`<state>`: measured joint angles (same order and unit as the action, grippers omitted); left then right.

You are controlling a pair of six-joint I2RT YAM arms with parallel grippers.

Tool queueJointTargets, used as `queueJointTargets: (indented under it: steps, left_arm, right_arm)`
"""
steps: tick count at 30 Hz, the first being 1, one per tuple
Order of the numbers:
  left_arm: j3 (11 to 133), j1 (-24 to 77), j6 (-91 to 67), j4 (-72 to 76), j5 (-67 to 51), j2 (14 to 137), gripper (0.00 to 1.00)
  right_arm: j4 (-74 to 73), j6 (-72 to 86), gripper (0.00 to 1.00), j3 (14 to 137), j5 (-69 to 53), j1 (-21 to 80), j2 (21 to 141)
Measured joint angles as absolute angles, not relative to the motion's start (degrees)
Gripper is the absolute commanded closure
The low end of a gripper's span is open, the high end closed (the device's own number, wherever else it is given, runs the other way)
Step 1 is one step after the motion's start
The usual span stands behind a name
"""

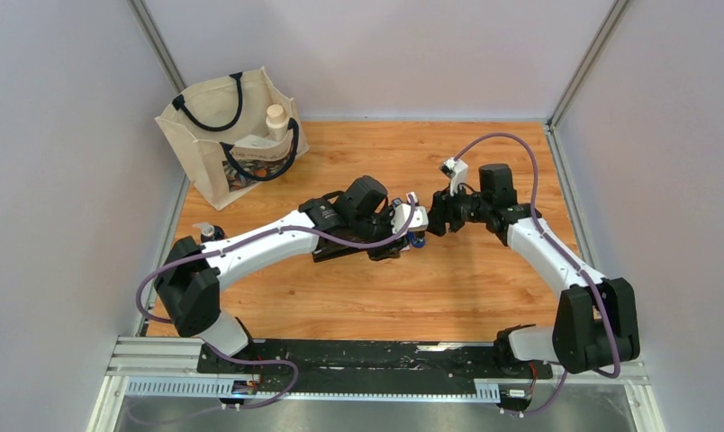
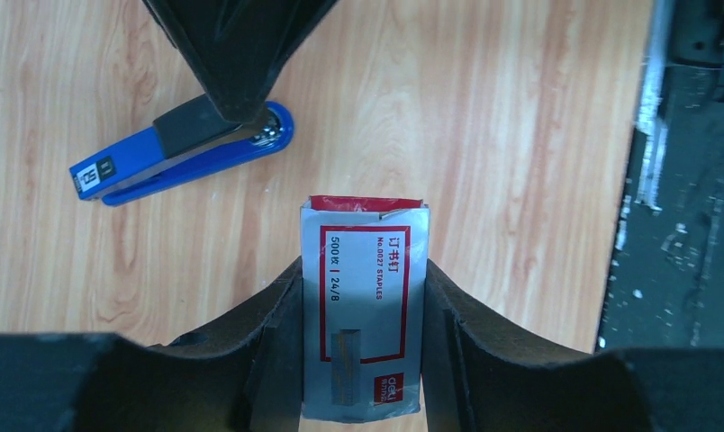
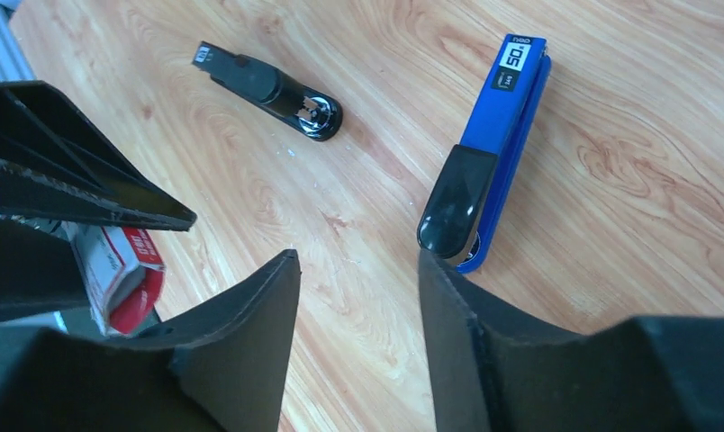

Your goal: Load the staples into the stapler

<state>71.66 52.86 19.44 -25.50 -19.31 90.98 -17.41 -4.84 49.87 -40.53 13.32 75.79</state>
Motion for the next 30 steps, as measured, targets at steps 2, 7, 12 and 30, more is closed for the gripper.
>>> queueJointTargets:
  steps: [2,7,12,30]
  left_arm:
    - [70.8,52.4,19.7,-25.5,-22.3,89.4,0.89]
    - [69.9,52.4,21.0,-25.9,-29.8,86.6,0.89]
    - [69.9,52.4,24.2,-28.6,-35.8,85.1,0.89]
    - [69.9,52.4,26.5,-30.8,-36.1,83.7,0.88]
  right_arm:
    - [-17.7,-5.5,0.39,49.9,-43.2,12.0,75.5]
    - [-19.1,-7.8,0.32,49.9,-53.1,9.0,74.0]
    - [-23.4,-12.1,0.33,49.9,-64.3,8.8,74.0]
    - [-19.4,-7.0,0.49,49.2,-73.7,9.8,71.1]
